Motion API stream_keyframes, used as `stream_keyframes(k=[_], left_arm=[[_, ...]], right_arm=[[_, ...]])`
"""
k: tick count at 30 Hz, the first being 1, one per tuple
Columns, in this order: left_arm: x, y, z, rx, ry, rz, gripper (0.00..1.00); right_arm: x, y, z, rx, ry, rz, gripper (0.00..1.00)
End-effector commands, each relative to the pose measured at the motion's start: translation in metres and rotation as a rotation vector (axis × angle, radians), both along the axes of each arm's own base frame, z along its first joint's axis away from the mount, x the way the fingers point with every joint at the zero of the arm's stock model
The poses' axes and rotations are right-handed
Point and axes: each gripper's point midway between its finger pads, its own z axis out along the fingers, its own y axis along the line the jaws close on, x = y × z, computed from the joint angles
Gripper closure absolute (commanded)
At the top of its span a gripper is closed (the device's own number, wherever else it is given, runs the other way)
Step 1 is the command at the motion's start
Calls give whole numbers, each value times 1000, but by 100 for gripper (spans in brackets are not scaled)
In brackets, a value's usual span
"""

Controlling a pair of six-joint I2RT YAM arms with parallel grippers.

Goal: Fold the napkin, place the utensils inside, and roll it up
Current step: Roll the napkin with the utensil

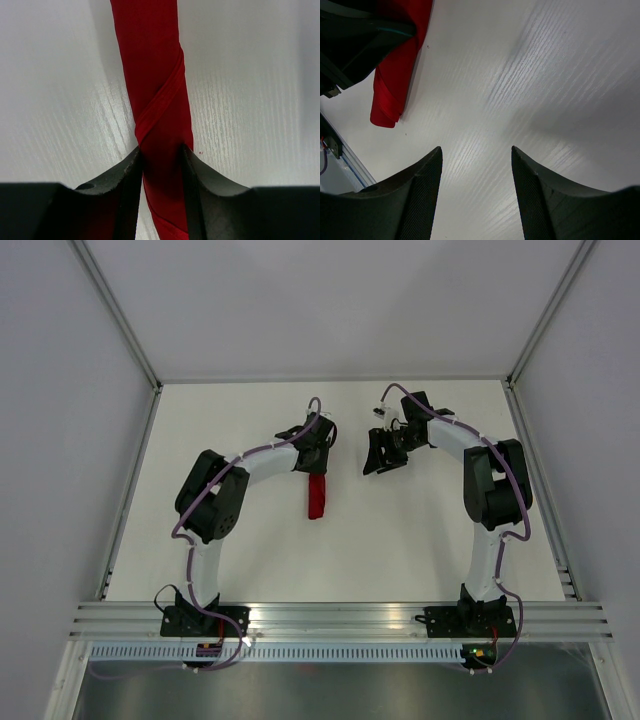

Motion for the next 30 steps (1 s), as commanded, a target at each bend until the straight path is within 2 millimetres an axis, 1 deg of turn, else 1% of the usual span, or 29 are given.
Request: stream_keyframes(k=[1,8,16,23,30], left_arm=[[8,-7,30,-50,-40,-9,59],[10,-8,33,-67,-44,-12,56],[16,-8,43,-97,-69,-4,53],[19,-8,49,-116,-82,-10,52],[21,-6,48,-140,-79,-2,52]], right_arm=[[7,4,8,23,2,-14,37],[7,3,7,21,1,-10,37],[7,3,4,15,5,-9,38],[8,3,3,14,8,-9,38],[8,2,0,11,14,-9,38]])
